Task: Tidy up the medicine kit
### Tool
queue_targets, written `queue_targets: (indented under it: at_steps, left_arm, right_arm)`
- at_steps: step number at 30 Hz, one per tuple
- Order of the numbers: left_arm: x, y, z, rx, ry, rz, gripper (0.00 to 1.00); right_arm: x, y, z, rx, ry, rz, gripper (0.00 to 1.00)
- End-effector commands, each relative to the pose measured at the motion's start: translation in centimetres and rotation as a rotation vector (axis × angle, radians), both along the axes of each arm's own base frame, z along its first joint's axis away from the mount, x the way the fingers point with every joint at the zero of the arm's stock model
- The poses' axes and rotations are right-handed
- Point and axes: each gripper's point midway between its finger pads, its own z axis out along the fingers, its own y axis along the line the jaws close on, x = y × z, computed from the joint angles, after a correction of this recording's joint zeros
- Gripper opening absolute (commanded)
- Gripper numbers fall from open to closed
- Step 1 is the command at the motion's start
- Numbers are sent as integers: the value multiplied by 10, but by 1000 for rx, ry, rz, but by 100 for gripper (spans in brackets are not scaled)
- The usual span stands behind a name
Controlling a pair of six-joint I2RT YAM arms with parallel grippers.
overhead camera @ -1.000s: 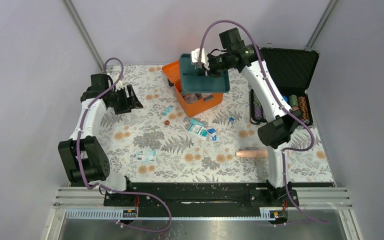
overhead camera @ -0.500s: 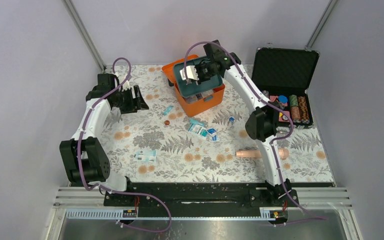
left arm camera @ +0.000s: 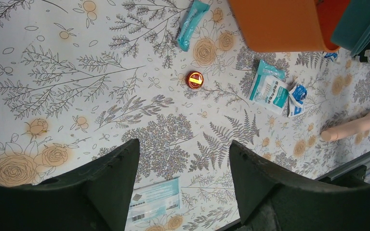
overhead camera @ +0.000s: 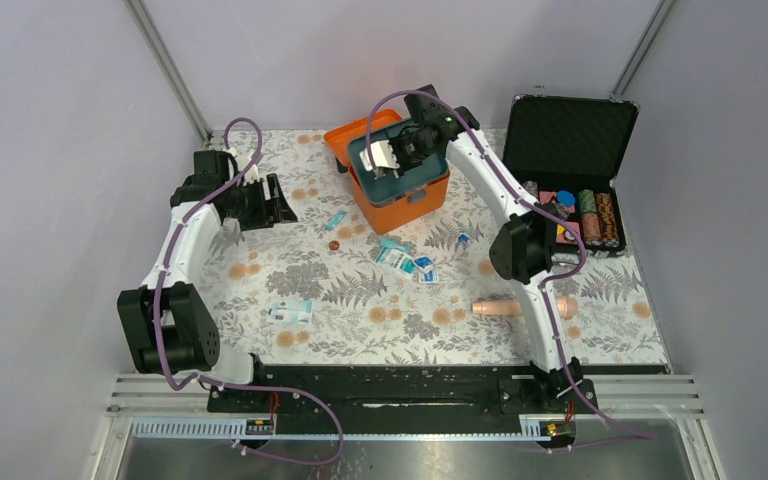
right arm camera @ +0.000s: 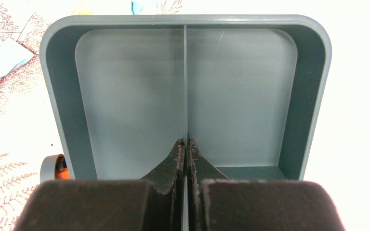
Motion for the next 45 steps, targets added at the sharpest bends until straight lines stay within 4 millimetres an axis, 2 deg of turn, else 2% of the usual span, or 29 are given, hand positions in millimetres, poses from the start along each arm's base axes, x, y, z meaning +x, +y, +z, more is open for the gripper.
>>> queue_targets:
  at_steps: [1, 12, 24, 25, 29, 35, 45]
  left_arm:
    - [9, 2, 14, 23, -72, -9, 68]
    - [14, 1, 18, 17, -79, -13, 68]
    - [13, 1, 13, 10, -64, -13, 68]
    - [13, 1, 13, 11, -64, -14, 68]
    - [14, 1, 12, 12, -62, -14, 68]
    - [13, 1, 11, 14, -59, -14, 68]
    - [13, 0, 8, 8, -56, -15, 68]
  right_arm:
    - [-8, 0, 0, -27, 2, 12, 0]
    - [-2, -3, -16, -72, -9, 3, 0]
    - [-18, -3, -29, -86, 53, 44, 0]
    - [-18, -3, -30, -86, 56, 43, 4]
    - [-14, -1, -29, -72, 52, 22, 29]
    - [-3, 5, -15, -27, 18, -11, 39]
    - [-1, 9, 43, 86, -6, -96, 43]
